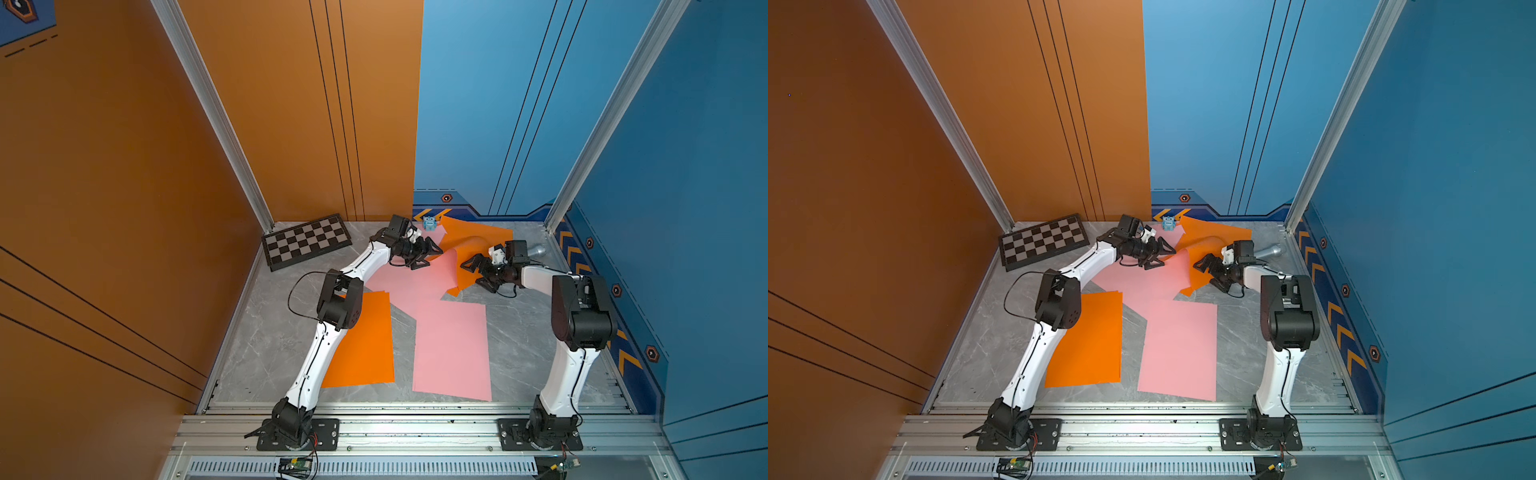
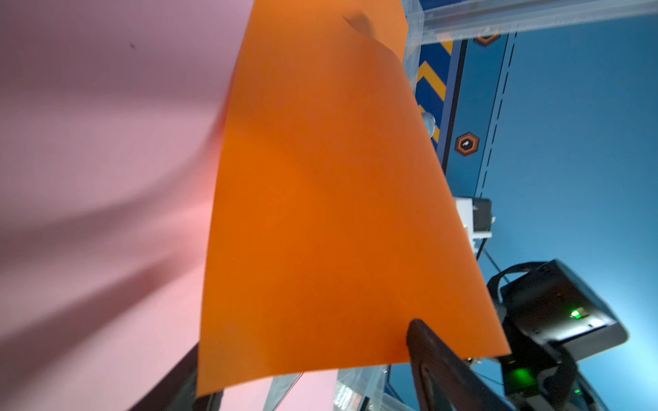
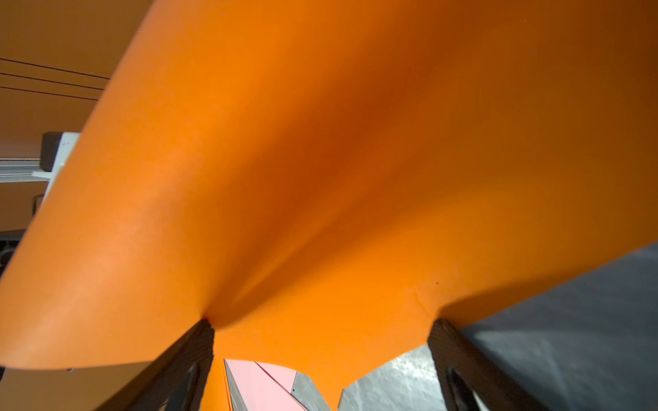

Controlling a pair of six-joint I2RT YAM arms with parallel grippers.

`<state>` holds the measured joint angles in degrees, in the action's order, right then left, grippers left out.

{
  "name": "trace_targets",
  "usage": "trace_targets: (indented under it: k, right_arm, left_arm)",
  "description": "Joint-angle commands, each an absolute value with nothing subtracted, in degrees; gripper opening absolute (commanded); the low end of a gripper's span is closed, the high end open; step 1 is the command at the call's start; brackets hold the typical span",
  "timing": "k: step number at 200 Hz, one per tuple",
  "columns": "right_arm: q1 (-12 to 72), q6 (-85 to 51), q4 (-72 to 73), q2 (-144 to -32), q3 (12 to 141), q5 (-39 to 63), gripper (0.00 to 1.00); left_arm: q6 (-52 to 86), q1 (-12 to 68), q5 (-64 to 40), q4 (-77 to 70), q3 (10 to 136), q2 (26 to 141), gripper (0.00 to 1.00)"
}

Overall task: Sort the scattered colored papers by color
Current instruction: Pick up the colored paper.

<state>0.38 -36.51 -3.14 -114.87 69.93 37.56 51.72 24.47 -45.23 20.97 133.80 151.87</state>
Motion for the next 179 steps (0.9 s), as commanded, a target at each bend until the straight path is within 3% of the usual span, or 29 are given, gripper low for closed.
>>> trace_targets:
  k: [1,27,135,179]
  right_arm:
    - [0.5,-37.5,-9.1,-117.8,67.2,35.9,0.96]
    - [0.4,-37.4,-9.2,-117.5,66.9,35.6,0.96]
    - [0.5,-37.2,-8.6,-117.9,65.8,35.7,0.96]
    - [0.7,-37.6,-8.3,-117.9,65.6,35.7,0.96]
  left_arm:
    - [60.4,23.6,-44.0,11.7,127.7,149.2,0.73]
    - [71.7,22.7,-42.1,-6.3,117.3,147.3,0.71]
    - [78.2,25.4,-38.9,-8.5,126.3,152.6,0.73]
    - [73.5,25.1,-35.5,-5.4,121.4,149.2,0.74]
